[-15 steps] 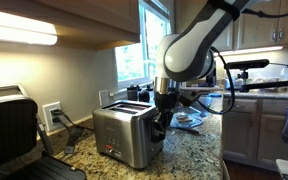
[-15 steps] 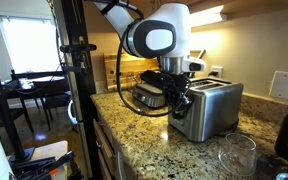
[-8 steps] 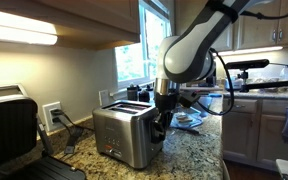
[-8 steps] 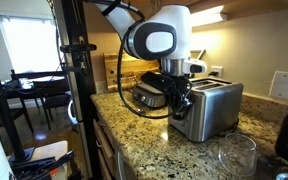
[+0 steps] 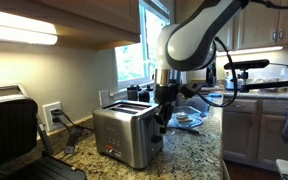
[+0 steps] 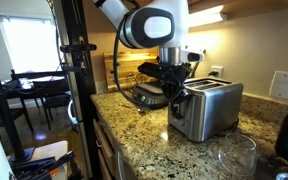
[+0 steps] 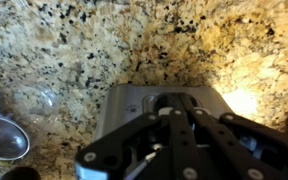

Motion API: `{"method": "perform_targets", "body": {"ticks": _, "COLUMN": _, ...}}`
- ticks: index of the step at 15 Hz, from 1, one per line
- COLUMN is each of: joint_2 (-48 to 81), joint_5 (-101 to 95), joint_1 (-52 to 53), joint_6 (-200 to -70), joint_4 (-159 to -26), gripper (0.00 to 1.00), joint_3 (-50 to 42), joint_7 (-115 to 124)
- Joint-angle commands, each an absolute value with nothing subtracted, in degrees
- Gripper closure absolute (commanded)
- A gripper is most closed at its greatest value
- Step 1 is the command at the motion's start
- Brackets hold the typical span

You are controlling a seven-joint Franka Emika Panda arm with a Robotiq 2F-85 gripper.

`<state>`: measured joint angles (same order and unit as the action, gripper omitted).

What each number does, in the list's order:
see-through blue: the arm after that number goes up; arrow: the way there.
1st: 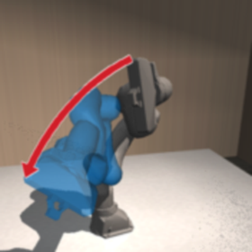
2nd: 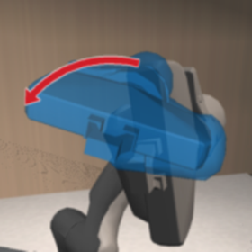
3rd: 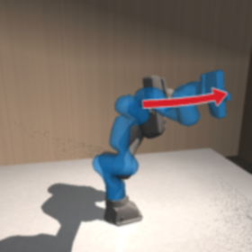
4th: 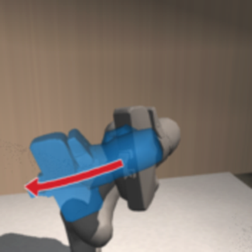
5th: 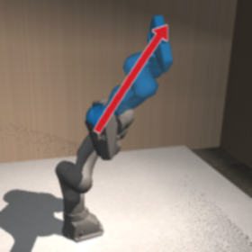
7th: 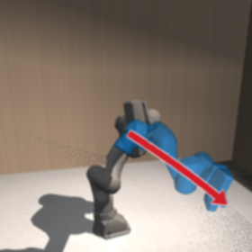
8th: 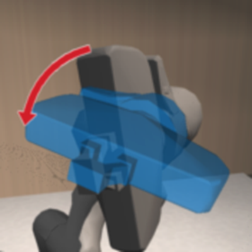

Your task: Push the lever of the toaster down

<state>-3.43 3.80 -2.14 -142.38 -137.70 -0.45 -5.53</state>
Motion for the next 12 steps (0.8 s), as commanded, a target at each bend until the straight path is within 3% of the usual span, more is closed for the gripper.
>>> {"method": "perform_targets", "body": {"ticks": 1, "joint_2": -12.45, "joint_5": 2.41, "joint_1": -1.46, "joint_6": -134.33, "joint_4": -139.28, "gripper": 0.97, "joint_3": -0.33, "joint_7": -3.21}}
{"method": "perform_targets", "body": {"ticks": 3, "joint_2": -15.9, "joint_5": 1.37, "joint_1": -1.57, "joint_6": -130.17, "joint_4": -138.83, "gripper": 0.96, "joint_3": 0.05, "joint_7": -1.82}}
{"method": "perform_targets", "body": {"ticks": 4, "joint_2": -17.88, "joint_5": 0.36, "joint_1": -1.75, "joint_6": -128.25, "joint_4": -138.69, "gripper": 0.71, "joint_3": 0.39, "joint_7": -0.83}}
{"method": "perform_targets", "body": {"ticks": 6, "joint_2": -20.84, "joint_5": -0.77, "joint_1": -1.84, "joint_6": -125.09, "joint_4": -138.18, "gripper": 0.68, "joint_3": 0.77, "joint_7": 0.06}}
{"method": "perform_targets", "body": {"ticks": 12, "joint_2": -26.85, "joint_5": -1.6, "joint_1": -1.74, "joint_6": -120.36, "joint_4": -138.29, "gripper": 0.29, "joint_3": 1.24, "joint_7": 1.01}}
